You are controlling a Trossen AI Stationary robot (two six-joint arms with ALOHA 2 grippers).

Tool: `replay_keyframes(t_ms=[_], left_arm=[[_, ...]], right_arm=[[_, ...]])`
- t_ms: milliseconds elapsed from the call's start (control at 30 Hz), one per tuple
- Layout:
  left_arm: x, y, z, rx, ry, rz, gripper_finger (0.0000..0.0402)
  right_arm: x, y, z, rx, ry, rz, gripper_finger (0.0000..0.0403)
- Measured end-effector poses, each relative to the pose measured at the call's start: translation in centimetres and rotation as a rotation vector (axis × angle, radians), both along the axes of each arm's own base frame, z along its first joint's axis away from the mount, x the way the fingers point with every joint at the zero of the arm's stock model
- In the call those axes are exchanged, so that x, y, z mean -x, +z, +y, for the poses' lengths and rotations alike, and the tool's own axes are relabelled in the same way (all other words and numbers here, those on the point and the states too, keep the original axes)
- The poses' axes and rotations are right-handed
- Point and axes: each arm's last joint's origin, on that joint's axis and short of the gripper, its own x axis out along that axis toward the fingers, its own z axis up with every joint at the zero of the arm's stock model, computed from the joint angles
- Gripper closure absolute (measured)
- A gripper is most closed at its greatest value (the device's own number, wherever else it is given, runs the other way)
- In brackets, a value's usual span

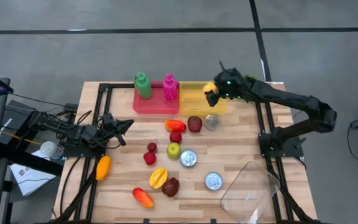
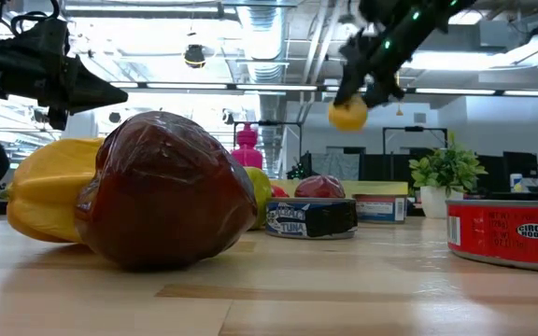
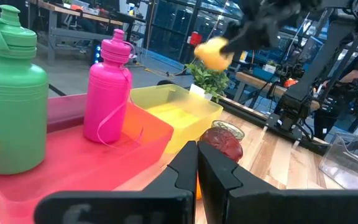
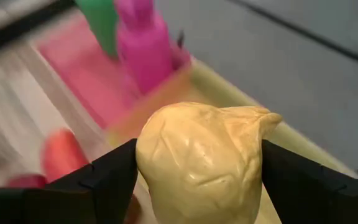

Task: Pick & Place Food Item
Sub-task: Put the pear into the transparent bin

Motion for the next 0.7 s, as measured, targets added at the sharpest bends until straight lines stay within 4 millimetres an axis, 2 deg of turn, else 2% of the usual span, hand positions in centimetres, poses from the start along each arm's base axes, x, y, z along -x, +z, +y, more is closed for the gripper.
replay_keyframes(t_ms=[167, 367, 467, 567, 700], left_arm=[[0.0, 0.0, 0.0, 0.000, 0.000, 0.000, 0.0401], [0.0, 0.0, 0.0, 0.000, 0.000, 0.000, 0.0401], [0.0, 0.0, 0.0, 0.000, 0.000, 0.000, 0.0401], [0.0, 0.0, 0.0, 0.000, 0.000, 0.000, 0.0401], [0.0, 0.0, 0.0, 0.000, 0.000, 0.000, 0.0401]], right_arm=[[-1.4, -2.5, -1.8, -0.092, -0.042, 0.196, 0.0099], [-3.7, -3.6, -2.6, -0.082, -0.107, 0.474, 0.0099], [-4.9, -3.5, -2.7, -0.069, -0.083, 0.490, 0.0099], [-5.5, -3.1, -1.9, -0.086, -0.032, 0.497, 0.0099], [-4.2, -0.5, 1.0, -0.150, 0.088, 0.458, 0.0099]])
